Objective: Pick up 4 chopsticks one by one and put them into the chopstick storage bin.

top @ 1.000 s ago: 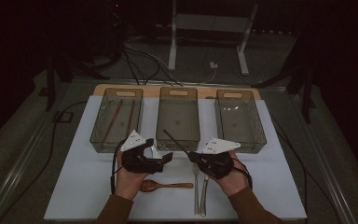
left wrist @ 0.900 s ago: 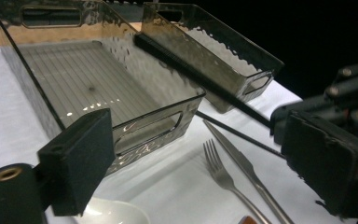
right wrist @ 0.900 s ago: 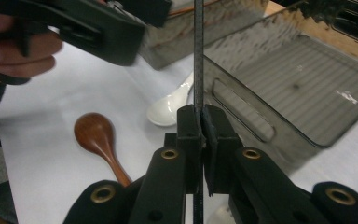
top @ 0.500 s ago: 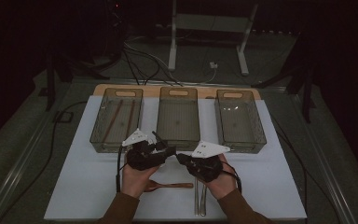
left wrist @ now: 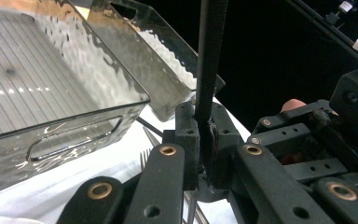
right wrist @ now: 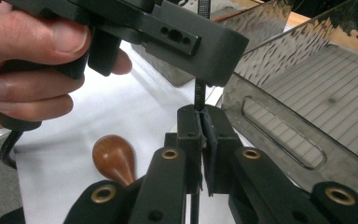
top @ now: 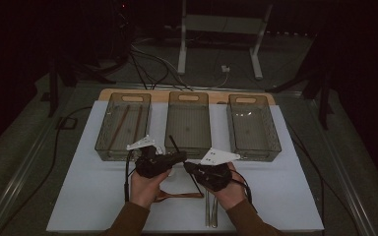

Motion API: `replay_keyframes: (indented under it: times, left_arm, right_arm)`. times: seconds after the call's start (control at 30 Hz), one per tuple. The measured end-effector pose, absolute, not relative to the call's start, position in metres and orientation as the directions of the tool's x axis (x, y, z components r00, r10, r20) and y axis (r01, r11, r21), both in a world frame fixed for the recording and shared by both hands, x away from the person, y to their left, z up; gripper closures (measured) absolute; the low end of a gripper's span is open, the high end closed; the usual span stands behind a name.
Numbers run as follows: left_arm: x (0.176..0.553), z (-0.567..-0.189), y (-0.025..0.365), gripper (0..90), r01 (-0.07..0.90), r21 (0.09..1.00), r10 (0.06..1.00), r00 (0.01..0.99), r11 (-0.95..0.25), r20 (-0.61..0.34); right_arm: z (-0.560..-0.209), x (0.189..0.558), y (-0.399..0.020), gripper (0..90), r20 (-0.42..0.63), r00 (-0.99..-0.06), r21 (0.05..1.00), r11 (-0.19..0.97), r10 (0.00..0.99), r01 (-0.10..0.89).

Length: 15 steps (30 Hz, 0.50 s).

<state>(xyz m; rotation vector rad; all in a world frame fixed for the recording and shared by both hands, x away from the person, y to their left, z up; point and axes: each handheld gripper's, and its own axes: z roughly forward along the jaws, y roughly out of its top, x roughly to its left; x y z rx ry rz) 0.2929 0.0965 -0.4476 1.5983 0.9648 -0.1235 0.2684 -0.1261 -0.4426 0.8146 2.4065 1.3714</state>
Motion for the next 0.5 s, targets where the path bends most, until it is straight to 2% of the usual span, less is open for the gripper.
replay_keyframes:
  times: [0.07,0.23,0.33,0.43,0.5]
  left_arm:
    - [0.293,-0.447,0.097,87.2,0.632,0.774,0.51,0.651,0.047,-0.563]
    - [0.294,-0.441,0.101,87.3,0.633,0.773,0.522,0.644,0.046,-0.559]
    - [0.295,-0.439,0.105,87.3,0.632,0.774,0.52,0.646,0.047,-0.559]
    - [0.296,-0.436,0.109,87.3,0.629,0.776,0.523,0.647,0.044,-0.554]
    - [0.296,-0.435,0.112,87.3,0.629,0.776,0.529,0.643,0.048,-0.554]
  right_arm:
    - [-0.442,0.27,-0.127,82.6,0.077,-0.815,0.847,0.393,0.574,0.357]
    - [-0.444,0.272,-0.13,51.0,0.085,-0.801,0.84,0.389,0.592,0.378]
    - [-0.446,0.274,-0.132,36.8,0.1,-0.787,0.832,0.383,0.609,0.402]
    - [-0.447,0.276,-0.136,24.9,0.107,-0.765,0.827,0.37,0.635,0.423]
    - [-0.447,0.278,-0.139,21.3,0.117,-0.758,0.824,0.362,0.642,0.435]
